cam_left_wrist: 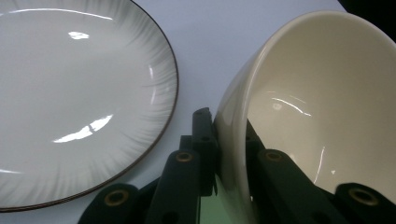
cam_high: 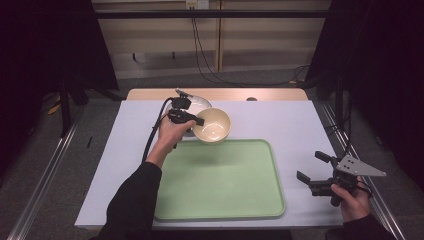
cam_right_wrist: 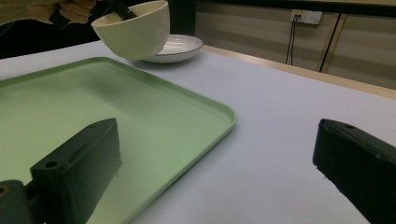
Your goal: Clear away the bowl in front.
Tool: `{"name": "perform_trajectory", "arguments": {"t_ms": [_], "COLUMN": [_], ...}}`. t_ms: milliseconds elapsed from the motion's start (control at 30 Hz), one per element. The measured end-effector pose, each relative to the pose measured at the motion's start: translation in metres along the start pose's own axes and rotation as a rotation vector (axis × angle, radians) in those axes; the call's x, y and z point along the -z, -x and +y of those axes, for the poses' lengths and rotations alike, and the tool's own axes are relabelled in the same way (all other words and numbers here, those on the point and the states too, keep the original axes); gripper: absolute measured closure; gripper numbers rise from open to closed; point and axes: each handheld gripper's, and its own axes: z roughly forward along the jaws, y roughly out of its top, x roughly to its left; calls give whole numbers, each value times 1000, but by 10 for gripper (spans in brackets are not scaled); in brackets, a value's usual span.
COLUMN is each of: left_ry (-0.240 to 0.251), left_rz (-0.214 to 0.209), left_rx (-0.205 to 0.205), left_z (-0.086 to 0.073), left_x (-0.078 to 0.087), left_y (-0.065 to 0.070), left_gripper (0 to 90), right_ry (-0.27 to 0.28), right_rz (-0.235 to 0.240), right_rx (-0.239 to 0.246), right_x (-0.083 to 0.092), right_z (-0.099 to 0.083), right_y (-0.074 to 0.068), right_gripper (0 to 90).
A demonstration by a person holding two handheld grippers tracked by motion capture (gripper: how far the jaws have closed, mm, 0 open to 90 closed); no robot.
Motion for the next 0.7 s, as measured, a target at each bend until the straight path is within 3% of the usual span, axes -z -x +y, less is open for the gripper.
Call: {"name": "perform_trajectory", "arguments": {"t_ms": [133,400,500,700], "left_ry": [-14,-27,-49,-49], "left_rz": [-12,-37,-52,-73], "left_rx": [-26,-40,-68,-71], "left_z": [0,-1,0,1], "left_x": [-5,-14,-19,-25], "left_y": [8,19,26,35], "left_gripper": [835,835,835,834], "right_ry": [1,2,3,4], "right_rz": [1,-1,0,0], "right_rx": [1,3,5,3], "right_x": [0,0,0,0], "right_z": [0,0,0,0], "right_y": [0,0,0,0], "right_gripper": [7,7,7,7]}}
